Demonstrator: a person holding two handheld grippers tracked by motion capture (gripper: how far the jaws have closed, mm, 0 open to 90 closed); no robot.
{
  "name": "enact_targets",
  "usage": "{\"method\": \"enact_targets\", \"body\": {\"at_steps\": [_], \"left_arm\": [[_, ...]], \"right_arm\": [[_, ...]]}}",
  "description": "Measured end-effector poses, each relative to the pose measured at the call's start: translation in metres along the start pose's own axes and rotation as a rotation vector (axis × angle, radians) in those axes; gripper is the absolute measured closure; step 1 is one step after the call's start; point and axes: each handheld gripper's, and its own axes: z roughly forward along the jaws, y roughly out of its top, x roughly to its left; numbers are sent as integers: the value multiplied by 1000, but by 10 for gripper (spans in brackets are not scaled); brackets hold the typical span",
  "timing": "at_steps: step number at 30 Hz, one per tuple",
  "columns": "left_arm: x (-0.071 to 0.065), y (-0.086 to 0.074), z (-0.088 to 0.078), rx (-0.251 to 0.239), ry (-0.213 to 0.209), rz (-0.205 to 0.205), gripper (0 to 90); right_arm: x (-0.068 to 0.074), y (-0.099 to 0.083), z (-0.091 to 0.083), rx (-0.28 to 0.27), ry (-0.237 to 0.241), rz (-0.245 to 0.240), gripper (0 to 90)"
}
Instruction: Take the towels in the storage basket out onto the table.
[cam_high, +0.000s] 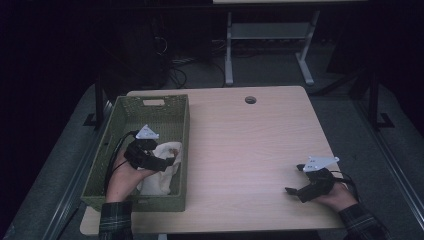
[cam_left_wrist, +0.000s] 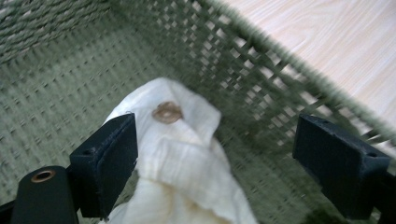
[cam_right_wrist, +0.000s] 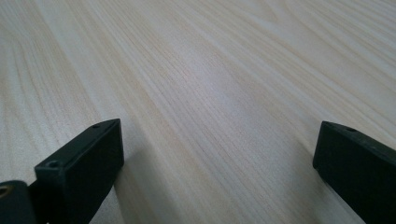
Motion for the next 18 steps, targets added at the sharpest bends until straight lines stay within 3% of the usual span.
{"method": "enact_targets", "body": {"at_steps": [7,18], "left_arm": [[10,-11,12,55,13,-14,136],[19,-23,35,199,34,-30,136]], "right_arm": [[0,0,0,1,0,-2,15],[0,0,0,0,1,-2,15]]}}
